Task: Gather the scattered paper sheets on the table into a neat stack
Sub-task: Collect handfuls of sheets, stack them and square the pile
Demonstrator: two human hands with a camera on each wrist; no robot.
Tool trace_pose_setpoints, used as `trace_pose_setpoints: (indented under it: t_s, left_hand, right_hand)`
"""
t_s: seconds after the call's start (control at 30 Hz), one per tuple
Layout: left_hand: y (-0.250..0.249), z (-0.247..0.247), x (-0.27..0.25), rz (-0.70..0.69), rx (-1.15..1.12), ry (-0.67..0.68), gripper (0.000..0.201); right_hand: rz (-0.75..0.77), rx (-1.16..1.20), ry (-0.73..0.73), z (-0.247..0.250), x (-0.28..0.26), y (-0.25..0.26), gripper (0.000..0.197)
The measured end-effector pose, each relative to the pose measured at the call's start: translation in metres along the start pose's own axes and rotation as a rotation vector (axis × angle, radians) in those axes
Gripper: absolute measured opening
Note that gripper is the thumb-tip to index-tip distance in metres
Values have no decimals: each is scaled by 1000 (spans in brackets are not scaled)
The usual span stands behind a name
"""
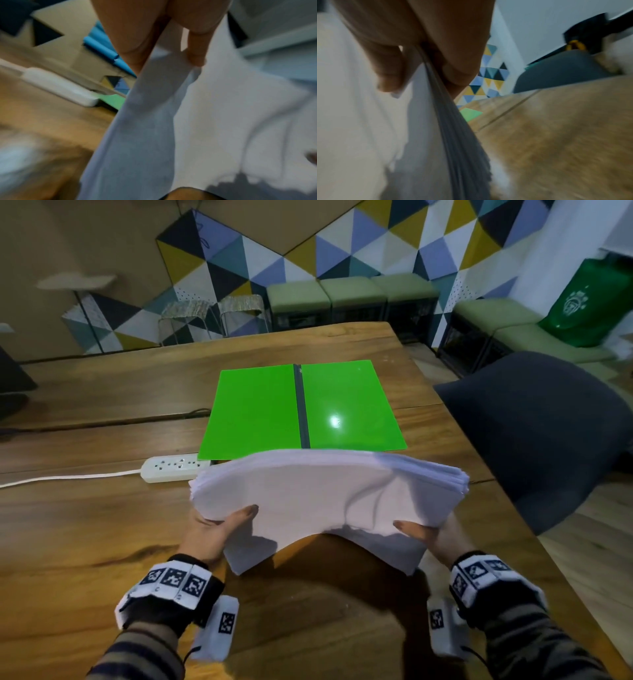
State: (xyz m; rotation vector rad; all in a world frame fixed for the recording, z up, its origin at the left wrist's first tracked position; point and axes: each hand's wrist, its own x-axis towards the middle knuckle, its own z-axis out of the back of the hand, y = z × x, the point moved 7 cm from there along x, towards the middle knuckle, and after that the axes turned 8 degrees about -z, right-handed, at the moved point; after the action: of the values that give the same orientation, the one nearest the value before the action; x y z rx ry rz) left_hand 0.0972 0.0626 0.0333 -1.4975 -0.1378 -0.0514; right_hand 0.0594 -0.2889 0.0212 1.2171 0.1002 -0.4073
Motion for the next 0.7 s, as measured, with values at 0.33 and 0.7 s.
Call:
trace_pose_setpoints:
  t_s: [0.33, 0.7]
  left_hand:
    - [-2, -13, -27, -45, 122, -96, 34]
    - [20, -18, -29, 118, -42, -50, 20]
  right_hand:
    - [-67, 211, -167, -16, -13, -30, 23]
    - [-40, -91, -327, 14, 3, 12, 15]
